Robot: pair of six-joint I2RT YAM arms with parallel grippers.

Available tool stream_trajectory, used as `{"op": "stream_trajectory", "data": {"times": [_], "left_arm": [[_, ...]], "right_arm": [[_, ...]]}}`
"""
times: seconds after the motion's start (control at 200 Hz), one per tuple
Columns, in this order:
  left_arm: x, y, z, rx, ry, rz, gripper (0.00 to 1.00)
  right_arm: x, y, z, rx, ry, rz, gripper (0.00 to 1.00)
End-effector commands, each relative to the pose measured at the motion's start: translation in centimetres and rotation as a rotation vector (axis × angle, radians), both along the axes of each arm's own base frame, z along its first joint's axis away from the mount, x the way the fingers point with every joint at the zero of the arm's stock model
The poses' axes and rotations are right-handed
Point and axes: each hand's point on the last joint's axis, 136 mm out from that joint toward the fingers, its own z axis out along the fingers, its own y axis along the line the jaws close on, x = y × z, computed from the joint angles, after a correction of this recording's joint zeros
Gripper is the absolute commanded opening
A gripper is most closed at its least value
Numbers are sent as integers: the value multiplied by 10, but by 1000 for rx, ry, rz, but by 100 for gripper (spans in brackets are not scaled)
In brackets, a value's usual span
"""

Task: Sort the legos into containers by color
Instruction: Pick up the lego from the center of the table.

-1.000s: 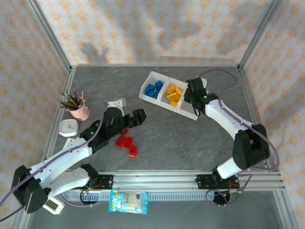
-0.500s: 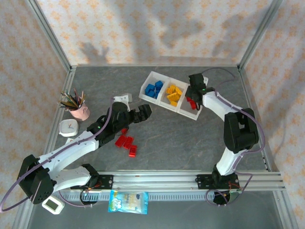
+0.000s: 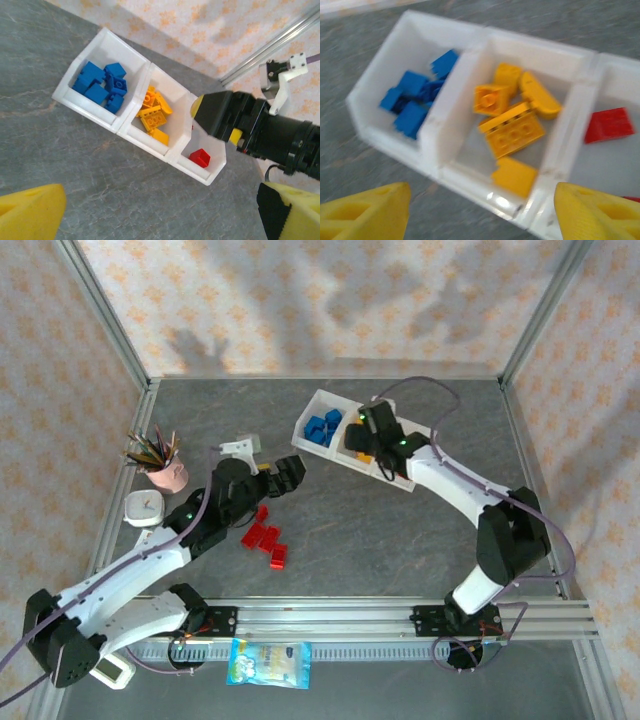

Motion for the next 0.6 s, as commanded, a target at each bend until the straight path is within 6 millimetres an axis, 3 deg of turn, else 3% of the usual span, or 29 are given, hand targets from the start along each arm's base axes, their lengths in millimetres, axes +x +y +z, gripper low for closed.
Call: {"op": "stream_trajectory", "data": {"times": [0.0, 0.155, 0.305, 0.465, 0.596], "left_arm": [[-11, 30, -21, 69, 47, 94, 99], [-28, 59, -25, 87, 68, 173, 99], [-43, 83, -28, 98, 81, 241, 99], [-57, 101, -28, 88, 90, 291, 99], [-67, 115, -29, 89, 102, 335, 99]], "right_arm": [[-24, 36, 2, 31, 9, 100, 77], [-53, 101, -4, 55, 23, 260, 81], [-72, 147, -18, 45, 55, 360, 84], [-96, 190, -34, 49, 89, 440, 86], [-105, 210, -56, 51, 147, 420, 87]]}}
